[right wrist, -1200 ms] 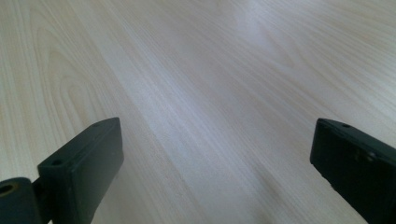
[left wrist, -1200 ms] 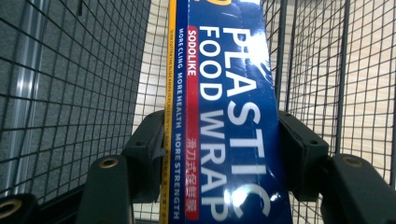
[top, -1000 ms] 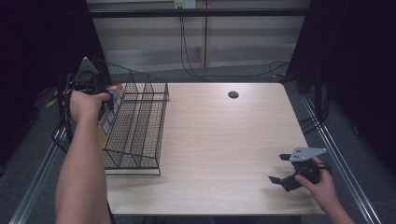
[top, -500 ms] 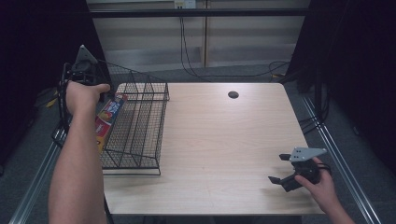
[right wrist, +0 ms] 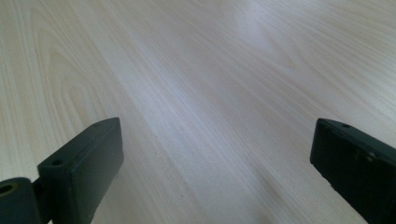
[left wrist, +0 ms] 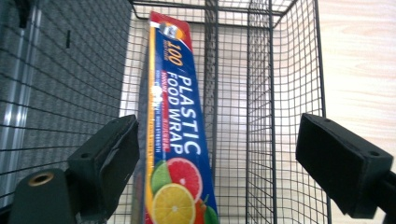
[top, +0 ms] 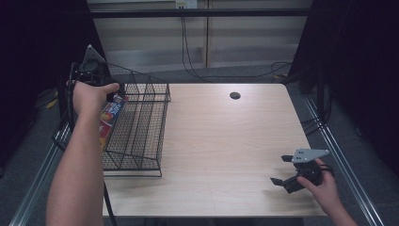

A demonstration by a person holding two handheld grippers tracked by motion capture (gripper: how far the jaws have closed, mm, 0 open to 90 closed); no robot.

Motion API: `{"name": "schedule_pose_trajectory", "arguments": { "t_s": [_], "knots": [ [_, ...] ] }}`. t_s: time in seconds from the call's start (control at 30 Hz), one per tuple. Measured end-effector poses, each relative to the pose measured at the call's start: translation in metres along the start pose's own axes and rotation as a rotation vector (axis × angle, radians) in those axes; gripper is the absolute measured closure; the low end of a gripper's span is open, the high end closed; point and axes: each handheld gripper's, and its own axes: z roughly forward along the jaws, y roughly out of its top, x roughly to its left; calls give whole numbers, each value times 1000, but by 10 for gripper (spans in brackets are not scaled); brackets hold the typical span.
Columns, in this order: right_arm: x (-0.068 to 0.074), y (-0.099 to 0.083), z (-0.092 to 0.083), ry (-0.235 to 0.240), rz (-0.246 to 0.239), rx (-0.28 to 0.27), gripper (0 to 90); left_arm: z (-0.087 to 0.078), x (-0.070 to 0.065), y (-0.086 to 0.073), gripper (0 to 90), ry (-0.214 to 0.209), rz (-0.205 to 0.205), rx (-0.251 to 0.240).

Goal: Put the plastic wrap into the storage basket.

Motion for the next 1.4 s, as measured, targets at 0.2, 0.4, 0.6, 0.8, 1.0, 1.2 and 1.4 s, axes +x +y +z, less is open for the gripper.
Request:
{"name": "schedule_pose_trajectory", "arguments": {
  "t_s": [0.2,0.4,0.6,0.8,1.0,1.2,1.4],
  "knots": [
    [0,1,0,3,1,-1,27,4,-8,-2,110,-31,22,-5],
    [-1,0,-1,-2,-2,-4,26,5,-24,-3,100,-84,62,-14],
    [1,2,-2,1,-9,-11,26,7,-41,-6,89,-126,98,-9],
    [0,2,-2,-4,-12,-11,27,9,-55,-6,72,-172,133,-20],
    [1,2,-1,1,-7,-6,26,15,-71,-10,58,-226,183,-19],
    [1,3,0,-3,-14,-4,27,21,-85,-13,54,-266,216,-20],
    [1,2,1,0,-13,-3,26,25,-98,-16,49,-299,248,-19]
  ]
}}
